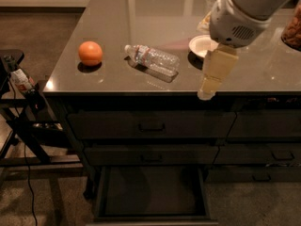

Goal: Place orange into bottom drawer

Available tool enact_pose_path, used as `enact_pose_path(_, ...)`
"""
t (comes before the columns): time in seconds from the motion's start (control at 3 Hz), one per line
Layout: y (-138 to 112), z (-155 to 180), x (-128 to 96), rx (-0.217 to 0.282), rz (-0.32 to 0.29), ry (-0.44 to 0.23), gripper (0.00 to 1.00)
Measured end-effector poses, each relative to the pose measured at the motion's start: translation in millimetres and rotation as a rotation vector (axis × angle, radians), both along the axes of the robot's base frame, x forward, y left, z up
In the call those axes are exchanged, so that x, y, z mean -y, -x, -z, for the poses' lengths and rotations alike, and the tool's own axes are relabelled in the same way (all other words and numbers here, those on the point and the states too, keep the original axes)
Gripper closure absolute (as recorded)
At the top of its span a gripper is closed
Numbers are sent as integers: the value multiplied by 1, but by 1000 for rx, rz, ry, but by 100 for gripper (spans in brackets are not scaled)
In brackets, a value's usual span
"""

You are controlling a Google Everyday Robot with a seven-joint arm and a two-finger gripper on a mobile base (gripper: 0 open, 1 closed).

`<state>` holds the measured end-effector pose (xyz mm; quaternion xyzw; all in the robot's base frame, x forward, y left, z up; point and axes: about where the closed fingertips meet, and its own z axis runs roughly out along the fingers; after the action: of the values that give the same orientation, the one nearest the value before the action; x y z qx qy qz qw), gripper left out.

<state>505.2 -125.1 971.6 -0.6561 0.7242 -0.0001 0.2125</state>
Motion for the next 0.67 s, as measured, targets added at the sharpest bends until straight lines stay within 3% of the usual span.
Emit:
enact_pose_path(0.33,0,-1,-3,2,-6,0,0)
enact_pose_path(0.67,2,-4,-15,39,-32,-1,0)
